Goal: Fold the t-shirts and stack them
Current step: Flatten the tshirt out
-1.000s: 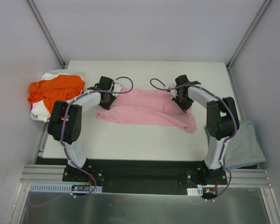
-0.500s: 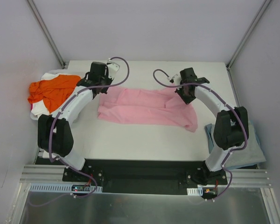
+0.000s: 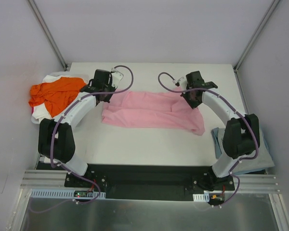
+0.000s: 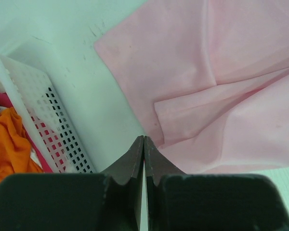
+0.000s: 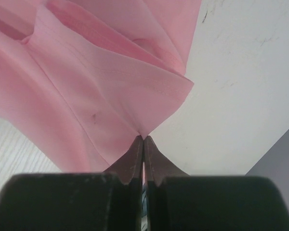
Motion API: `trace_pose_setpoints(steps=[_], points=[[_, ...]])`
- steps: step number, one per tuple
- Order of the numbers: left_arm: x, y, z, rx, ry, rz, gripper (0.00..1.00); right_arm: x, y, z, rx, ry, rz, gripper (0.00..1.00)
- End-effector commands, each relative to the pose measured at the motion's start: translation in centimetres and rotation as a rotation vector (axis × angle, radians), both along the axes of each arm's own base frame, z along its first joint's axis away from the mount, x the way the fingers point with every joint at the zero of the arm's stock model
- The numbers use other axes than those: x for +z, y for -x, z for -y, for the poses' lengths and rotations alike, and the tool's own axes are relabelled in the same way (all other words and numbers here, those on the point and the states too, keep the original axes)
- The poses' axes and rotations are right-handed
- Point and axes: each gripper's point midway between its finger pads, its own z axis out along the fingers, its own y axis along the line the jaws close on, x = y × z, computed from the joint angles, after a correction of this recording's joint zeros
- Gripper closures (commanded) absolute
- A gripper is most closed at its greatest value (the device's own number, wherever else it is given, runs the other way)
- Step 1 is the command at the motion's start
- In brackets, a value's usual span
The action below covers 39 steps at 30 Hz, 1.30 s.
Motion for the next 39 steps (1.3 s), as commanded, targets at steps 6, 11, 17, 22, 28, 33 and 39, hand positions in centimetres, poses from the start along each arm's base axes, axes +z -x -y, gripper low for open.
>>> trace_pose_setpoints(steps=[6,11,17,22,28,33,39], points=[[1.2,-0.9,0.2,-0.017,-0.030,0.041,1.00,4.7,7.5,0.4,0.039,-0.040,0.013,0.99],[1.4,-1.4,0.1,-0.010,-0.040,0.046,1.00,5.5,12.0,-0.1,0.096,-0.098,-0.024,0.99],[1.5,-1.6,0.4,-0.008,-0.030,0.046,1.00,4.7,17.7,-1.1,0.182,-0.186,-0.153,0.99],[1.8,-1.3,0.8,-0.023,-0.008,0.043,1.00,3.5,20.7,-1.0,0.216,-0.209,-0.212,0.99],[-2.0,2.2,3.3,-0.082,0.051,-0.125,0.99,3.5,19.6,-0.2,0.199,-0.160,-0.157,0.99],[-5.6,5.6,4.0,-0.134,-0.015,-0.250,0.91,2.4,20.0,-0.3,0.239,-0.146,-0.215,0.99],[-6.3,7.4,2.6,-0.144,-0.116,-0.329,0.67,2.2,22.6,-0.9,0.333,-0.189,-0.317,0.99]])
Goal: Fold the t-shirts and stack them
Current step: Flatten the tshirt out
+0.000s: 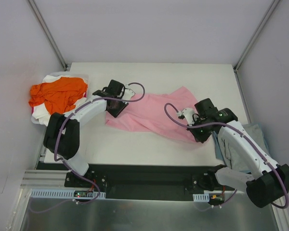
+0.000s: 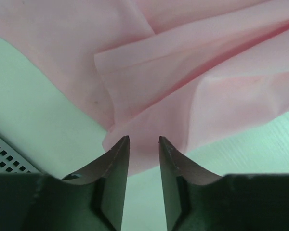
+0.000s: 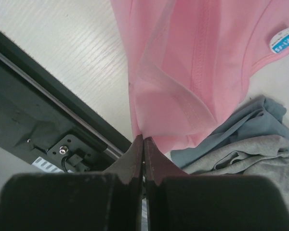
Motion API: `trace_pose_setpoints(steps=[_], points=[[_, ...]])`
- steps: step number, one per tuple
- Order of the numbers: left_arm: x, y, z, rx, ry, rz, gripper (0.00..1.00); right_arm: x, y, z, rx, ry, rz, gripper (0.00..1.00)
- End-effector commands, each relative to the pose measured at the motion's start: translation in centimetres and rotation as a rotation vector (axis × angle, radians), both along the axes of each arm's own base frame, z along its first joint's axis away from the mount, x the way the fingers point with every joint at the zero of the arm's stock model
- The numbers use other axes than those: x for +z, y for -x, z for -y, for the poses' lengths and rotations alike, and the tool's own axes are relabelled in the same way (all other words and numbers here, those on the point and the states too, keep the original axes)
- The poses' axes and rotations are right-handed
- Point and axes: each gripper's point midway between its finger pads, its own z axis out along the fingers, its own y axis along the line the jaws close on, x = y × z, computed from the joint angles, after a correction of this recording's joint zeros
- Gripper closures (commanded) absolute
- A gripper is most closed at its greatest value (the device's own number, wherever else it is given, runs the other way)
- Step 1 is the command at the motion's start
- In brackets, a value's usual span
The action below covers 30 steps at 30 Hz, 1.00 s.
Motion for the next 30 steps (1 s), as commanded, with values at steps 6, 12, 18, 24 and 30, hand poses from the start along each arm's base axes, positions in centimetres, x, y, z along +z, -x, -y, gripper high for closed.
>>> trace_pose_setpoints(steps=[6,12,18,24,30], points=[[1.3,0.7,-1.9,-0.004,-0.104,-0.031,0.43,1.5,3.9,0.8,0.152,-0.003,-0.081,0.99],[2.4,-0.6,-1.7,0.002,-0.111,-0.008,0.30,3.3,5.7,2.4,0.209,0.022,-0.040,0.99],[3.1,-1.2,0.3,-0.020,-0.047,-0.065,0.27,2.9,7.4,3.7,0.246,0.068,-0.069,0.99],[2.2,-0.1,1.8,-0.041,-0.020,-0.140,0.25,2.0,5.3,3.6,0.210,0.102,-0.023,0.99],[1.5,2.0,1.8,-0.043,-0.002,-0.187,0.24,2.2,3.0,2.5,0.195,0.090,0.033,0.99]])
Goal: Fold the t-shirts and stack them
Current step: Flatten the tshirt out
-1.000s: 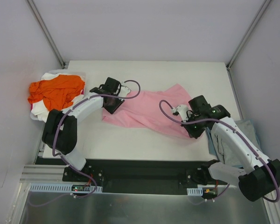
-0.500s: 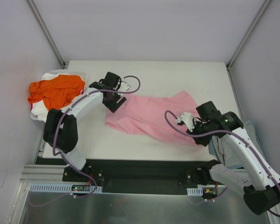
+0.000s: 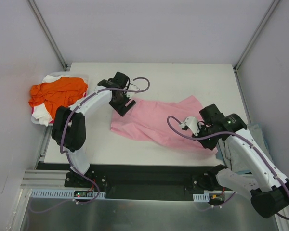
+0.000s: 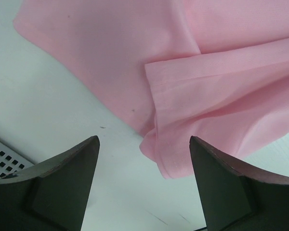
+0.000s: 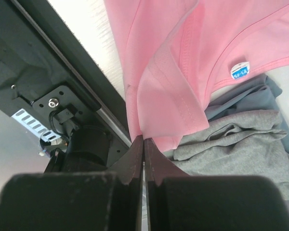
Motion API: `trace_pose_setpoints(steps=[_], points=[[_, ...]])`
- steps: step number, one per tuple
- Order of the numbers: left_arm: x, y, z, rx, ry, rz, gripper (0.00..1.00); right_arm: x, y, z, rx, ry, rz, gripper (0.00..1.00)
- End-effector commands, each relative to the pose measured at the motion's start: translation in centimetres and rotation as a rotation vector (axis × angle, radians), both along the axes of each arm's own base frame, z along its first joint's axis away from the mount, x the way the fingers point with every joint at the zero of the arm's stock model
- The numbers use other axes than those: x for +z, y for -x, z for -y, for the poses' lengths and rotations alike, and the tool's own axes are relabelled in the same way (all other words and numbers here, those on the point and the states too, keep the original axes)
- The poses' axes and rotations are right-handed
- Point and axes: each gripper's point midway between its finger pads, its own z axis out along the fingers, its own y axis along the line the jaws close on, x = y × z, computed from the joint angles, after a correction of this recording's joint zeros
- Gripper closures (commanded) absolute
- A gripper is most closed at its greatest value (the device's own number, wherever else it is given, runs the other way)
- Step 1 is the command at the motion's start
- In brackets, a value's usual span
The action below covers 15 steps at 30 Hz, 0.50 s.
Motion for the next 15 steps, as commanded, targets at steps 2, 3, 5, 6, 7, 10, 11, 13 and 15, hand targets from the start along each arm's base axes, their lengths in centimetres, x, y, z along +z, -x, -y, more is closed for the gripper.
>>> trace_pose_setpoints(steps=[2,3,5,6,7,10,11,13,15], points=[[0.2,2.9,0.3,-0.007,0.032,-0.061,0.23,0.4,-2.5,-0.5,-0.015,0.004,0.091,0.99],[0.0,3.2,0.3,-0.012,0.029,-0.070,0.23,0.2,-2.8,-0.5,-0.019,0.006,0.097,0.99],[-0.1,3.3,0.6,-0.022,0.029,-0.077,0.23,0.1,-3.9,-0.8,-0.029,0.002,0.132,0.99],[-0.1,3.1,0.7,-0.026,0.028,-0.075,0.23,0.0,-4.2,-0.9,-0.032,0.001,0.141,0.99],[-0.2,2.9,0.9,-0.028,0.030,-0.081,0.23,-0.3,-4.8,-1.1,-0.033,-0.005,0.157,0.99],[-0.7,2.1,1.7,-0.040,0.037,-0.101,0.24,-0.7,-5.9,-2.1,-0.044,-0.033,0.171,0.99],[-0.6,1.4,2.1,-0.041,0.038,-0.098,0.24,-0.9,-6.2,-2.2,-0.056,-0.036,0.172,0.99],[-0.6,1.1,2.5,-0.048,0.047,-0.114,0.24,-1.5,-6.8,-2.6,-0.061,-0.031,0.154,0.99],[-0.4,0.4,3.5,-0.049,0.072,-0.125,0.24,-2.2,-7.2,-2.5,-0.066,-0.006,0.138,0.99]])
